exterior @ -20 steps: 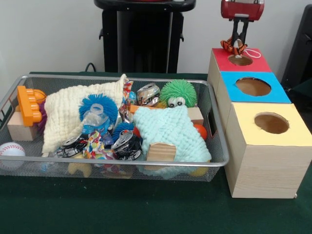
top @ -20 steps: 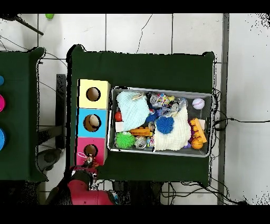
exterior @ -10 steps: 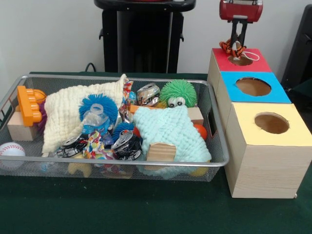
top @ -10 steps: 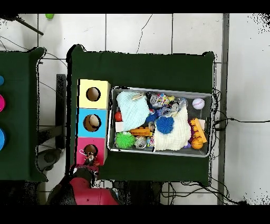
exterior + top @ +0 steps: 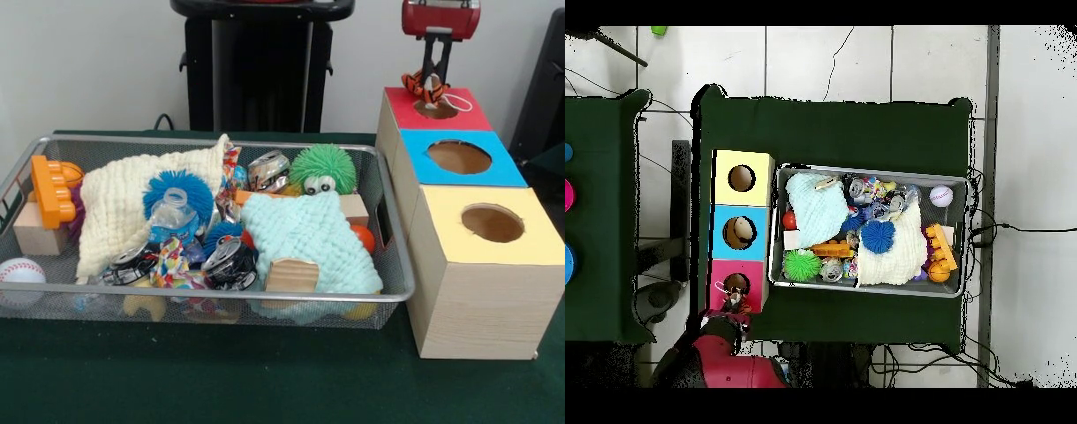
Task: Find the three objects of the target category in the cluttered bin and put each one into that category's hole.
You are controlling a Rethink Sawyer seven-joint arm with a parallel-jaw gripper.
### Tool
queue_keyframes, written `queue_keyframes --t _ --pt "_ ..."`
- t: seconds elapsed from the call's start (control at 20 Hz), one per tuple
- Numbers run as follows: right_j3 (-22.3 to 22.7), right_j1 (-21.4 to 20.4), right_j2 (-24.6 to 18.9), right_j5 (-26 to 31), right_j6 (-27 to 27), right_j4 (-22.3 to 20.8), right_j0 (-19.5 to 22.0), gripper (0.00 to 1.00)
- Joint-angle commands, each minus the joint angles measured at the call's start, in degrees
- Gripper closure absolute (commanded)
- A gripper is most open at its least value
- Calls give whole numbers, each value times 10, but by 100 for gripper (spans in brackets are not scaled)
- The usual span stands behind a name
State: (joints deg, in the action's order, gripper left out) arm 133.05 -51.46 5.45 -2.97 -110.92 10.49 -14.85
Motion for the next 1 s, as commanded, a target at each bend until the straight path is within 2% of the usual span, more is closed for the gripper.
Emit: queue_keyframes --t 0.05,0.6,1.0 --pt "-70 -5 -1 85 -102 45 -9 100" --pt "-85 -29 0 121 -87 37 -3 100" --pt "-87 18 -11 49 -92 25 8 100"
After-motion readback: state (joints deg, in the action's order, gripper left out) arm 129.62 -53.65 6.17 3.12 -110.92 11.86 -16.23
